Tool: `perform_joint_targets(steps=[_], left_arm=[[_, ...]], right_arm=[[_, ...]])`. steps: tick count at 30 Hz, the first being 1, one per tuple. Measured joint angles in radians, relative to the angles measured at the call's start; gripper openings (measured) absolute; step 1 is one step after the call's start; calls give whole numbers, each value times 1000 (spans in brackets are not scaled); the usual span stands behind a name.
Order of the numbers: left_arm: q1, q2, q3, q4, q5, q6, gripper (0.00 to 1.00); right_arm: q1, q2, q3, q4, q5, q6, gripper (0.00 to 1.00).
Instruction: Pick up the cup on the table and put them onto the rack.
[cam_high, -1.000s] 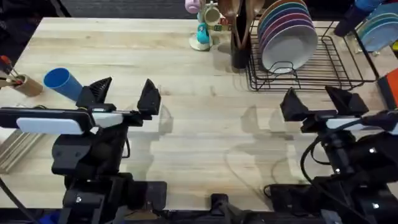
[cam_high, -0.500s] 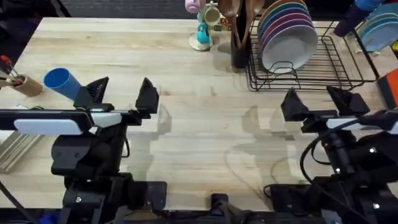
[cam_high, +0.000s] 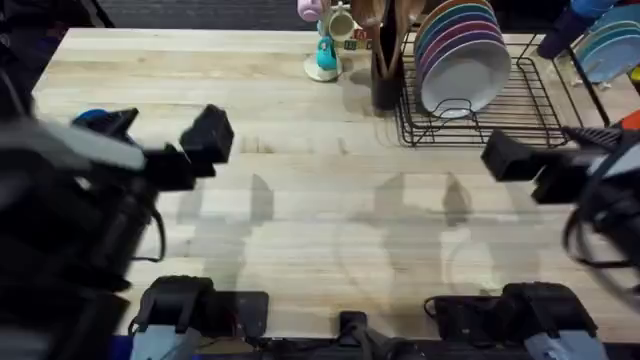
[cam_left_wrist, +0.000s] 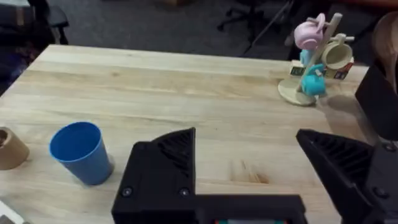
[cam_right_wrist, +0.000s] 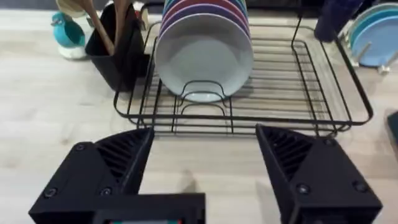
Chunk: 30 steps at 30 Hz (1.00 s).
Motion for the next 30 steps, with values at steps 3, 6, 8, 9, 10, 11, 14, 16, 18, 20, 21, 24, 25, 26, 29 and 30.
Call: perform_joint_targets(steps=[3,6,8,9,10,11,14,16,18,20,21,24,25,26,29,30], left_arm=[[0,146,145,-83,-3,0,997],[0,287,286,-155,-6,-1,996],[0,388,391,-202,-6,0,996],[0,427,434,-218,-6,0,996],[0,469,482,-240,-7,0,995],[0,505,521,-255,-9,0,995],[0,690,698,-307,-28,24,995],[0,712,701,-311,-28,28,995],[0,729,701,-328,-28,31,995],[0,742,701,-335,-28,34,995],[0,746,701,-335,-28,34,995],[0,749,701,-335,-28,35,995],[0,749,701,-335,-30,35,995],[0,749,701,-335,-36,35,995],[18,749,701,-361,-137,29,995],[29,749,701,-364,-143,25,995]], right_arm=[[0,147,165,-109,1,0,995],[0,286,324,-210,1,0,995],[0,375,430,-274,1,0,995],[0,415,479,-301,1,0,995],[0,453,526,-323,1,0,995],[0,483,563,-341,1,0,995],[0,631,713,-389,1,0,996],[0,649,714,-392,1,0,996],[0,659,714,-394,1,0,996],[0,661,714,-393,1,0,996],[0,661,715,-394,1,0,996],[0,661,715,-394,1,0,996],[0,661,715,-394,1,0,996],[0,661,715,-395,1,0,996],[0,661,715,-401,1,2,996],[0,661,715,-401,1,9,996]])
